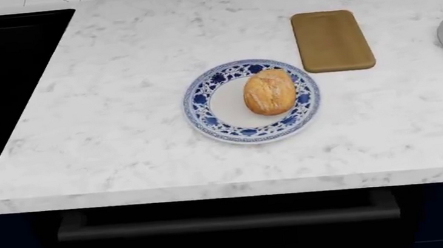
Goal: Place all breads on the cutting board.
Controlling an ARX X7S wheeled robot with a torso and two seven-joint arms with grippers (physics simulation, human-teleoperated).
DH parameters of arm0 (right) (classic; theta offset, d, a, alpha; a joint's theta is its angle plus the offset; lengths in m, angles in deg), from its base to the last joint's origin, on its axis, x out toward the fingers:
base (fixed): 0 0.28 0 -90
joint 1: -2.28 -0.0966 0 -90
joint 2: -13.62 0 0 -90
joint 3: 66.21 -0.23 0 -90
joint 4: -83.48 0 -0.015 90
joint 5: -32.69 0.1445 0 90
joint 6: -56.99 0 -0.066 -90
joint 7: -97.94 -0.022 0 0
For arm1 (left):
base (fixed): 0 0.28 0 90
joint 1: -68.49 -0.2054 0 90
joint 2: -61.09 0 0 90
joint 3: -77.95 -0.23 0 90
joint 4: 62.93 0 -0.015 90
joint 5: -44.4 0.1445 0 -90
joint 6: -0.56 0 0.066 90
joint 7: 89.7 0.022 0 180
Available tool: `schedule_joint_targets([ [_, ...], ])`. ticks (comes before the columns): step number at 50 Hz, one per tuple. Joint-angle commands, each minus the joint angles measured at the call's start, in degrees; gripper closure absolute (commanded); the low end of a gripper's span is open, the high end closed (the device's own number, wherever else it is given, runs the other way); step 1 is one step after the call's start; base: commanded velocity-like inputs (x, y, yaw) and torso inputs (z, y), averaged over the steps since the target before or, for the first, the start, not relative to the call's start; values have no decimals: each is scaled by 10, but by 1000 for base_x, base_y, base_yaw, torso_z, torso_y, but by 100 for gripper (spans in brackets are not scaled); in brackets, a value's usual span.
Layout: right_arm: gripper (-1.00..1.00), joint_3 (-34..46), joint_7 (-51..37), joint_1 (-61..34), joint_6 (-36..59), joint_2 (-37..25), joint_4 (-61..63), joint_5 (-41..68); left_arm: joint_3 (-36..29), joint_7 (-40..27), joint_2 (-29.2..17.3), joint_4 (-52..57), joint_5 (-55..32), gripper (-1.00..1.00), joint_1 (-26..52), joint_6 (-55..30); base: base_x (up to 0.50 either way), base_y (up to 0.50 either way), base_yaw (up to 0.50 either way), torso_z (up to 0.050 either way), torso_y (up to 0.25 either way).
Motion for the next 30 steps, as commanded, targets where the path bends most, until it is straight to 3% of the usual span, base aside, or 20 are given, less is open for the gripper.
schedule_joint_targets([
  [1, -100, 6, -10, -1, 2, -8, 1, 7, -7, -9, -5, -1, -6, -100, -1, 9, 0, -500, 0, 0, 0],
  [8, -100, 12, -17, -1, -6, -12, -2, 3, -11, -13, -8, -3, -8, -100, 0, 12, 0, -126, 0, 0, 0],
  [30, -100, 24, -28, -3, -4, -22, 0, 12, -22, -26, -18, -1, -17, -100, 1, 13, -75, -498, 0, 0, 0],
])
